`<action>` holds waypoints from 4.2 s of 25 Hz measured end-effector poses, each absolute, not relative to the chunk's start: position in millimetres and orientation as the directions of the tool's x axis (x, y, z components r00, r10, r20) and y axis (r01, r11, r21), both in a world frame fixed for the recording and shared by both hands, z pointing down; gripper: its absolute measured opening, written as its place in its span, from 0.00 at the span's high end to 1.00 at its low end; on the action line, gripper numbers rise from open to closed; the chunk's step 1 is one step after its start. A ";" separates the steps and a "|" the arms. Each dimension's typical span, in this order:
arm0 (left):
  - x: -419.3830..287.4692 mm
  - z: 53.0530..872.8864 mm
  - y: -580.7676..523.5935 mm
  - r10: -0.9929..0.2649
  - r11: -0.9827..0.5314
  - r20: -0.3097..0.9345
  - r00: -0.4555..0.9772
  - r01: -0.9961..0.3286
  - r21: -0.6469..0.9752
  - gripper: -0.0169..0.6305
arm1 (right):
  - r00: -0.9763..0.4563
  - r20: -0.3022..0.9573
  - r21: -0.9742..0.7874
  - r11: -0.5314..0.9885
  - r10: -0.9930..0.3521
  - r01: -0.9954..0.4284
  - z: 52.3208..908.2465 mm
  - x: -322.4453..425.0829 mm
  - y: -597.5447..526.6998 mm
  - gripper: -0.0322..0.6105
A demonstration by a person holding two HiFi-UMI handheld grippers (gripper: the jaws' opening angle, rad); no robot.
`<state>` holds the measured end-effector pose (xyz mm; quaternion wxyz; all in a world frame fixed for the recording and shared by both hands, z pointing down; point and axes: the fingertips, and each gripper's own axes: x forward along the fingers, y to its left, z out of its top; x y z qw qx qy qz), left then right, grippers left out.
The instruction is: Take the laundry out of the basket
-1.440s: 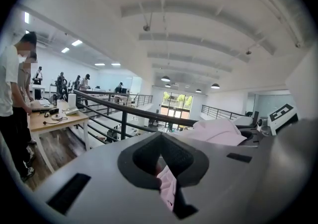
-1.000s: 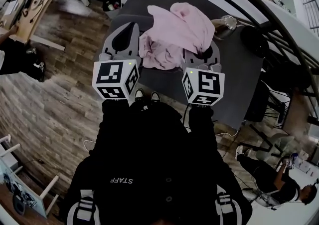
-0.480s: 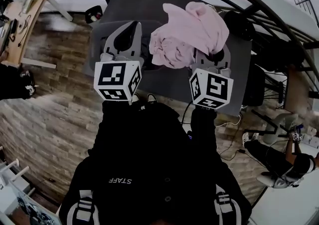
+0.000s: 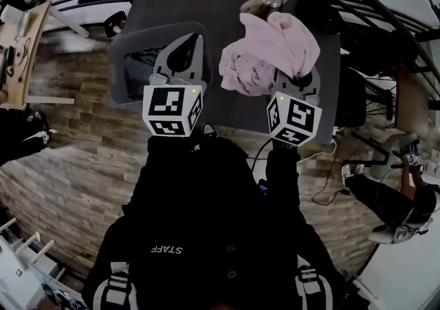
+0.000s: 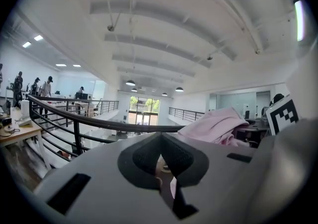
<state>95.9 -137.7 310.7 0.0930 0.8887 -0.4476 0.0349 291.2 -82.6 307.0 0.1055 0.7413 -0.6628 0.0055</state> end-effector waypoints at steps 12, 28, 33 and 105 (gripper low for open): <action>129.5 397.7 -122.4 -0.750 -0.583 0.274 0.602 -0.797 0.156 0.97 | 0.159 0.286 0.144 -0.121 -0.945 -0.982 411.6 324.0 -75.7 0.79; 117.2 446.4 -120.5 -0.736 -0.546 0.378 0.562 -0.822 0.159 0.97 | 0.116 0.526 0.164 -0.034 -0.843 -0.986 586.9 330.1 -90.9 0.78; 109.6 455.0 -120.6 -0.734 -0.539 0.395 0.553 -0.828 0.157 0.97 | 0.106 0.574 0.166 -0.011 -0.812 -0.986 617.7 325.5 -87.2 0.77; -71.6 315.6 -153.2 -0.955 -0.254 0.135 0.263 -0.964 0.080 0.97 | -0.488 0.031 0.043 0.489 -0.872 -0.871 294.9 20.0 -147.7 0.93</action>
